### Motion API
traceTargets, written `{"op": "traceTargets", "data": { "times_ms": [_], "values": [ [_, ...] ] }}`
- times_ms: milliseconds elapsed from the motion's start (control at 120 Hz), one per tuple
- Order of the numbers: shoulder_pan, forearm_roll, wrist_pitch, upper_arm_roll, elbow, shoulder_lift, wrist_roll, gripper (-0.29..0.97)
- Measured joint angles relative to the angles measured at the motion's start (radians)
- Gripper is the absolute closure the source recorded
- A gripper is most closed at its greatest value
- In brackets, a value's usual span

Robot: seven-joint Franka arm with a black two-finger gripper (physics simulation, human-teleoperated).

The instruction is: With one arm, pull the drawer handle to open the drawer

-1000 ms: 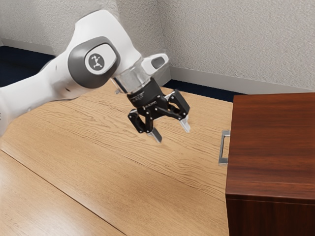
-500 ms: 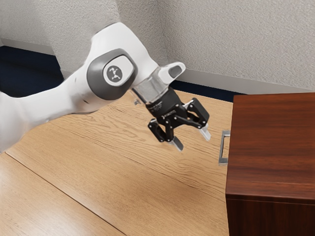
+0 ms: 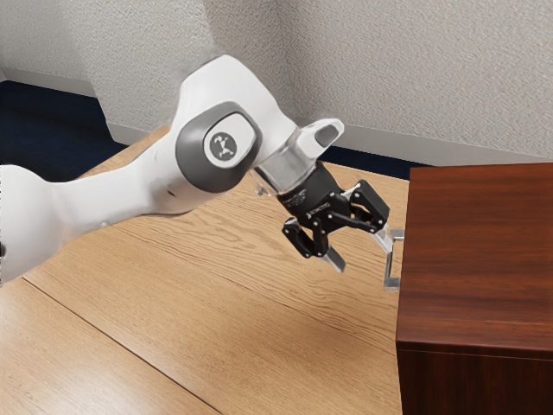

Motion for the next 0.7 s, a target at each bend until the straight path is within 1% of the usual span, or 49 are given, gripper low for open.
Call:
{"op": "traceTargets", "data": {
  "times_ms": [317, 525, 700],
  "values": [
    [-0.001, -0.002, 0.028, -0.007, -0.005, 0.017, 0.006, 0.10],
    [-0.001, -0.002, 0.033, -0.007, -0.004, 0.029, 0.008, 0.17],
    [-0.004, 0.000, 0.038, -0.008, -0.003, 0.040, 0.007, 0.20]
  ]
}}
